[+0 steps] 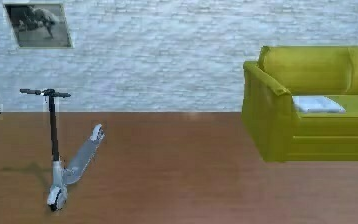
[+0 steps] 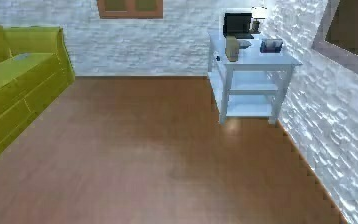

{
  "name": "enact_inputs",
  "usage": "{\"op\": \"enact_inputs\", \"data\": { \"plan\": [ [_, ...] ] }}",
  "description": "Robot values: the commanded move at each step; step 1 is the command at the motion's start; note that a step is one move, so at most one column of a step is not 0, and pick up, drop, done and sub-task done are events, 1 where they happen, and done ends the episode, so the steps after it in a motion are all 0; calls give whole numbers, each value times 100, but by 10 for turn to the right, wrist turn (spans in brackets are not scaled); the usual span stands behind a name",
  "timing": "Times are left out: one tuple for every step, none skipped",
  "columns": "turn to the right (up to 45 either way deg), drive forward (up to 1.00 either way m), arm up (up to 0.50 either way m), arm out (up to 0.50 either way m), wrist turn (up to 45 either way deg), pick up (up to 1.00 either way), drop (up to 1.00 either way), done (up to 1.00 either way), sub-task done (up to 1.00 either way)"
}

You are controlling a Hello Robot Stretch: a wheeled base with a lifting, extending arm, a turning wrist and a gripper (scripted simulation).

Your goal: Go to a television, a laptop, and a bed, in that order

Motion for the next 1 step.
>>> {"op": "enact_inputs", "data": {
  "plan": [
    [-450, 0, 0, 0, 0, 0, 0, 0, 0]
  ]
}}
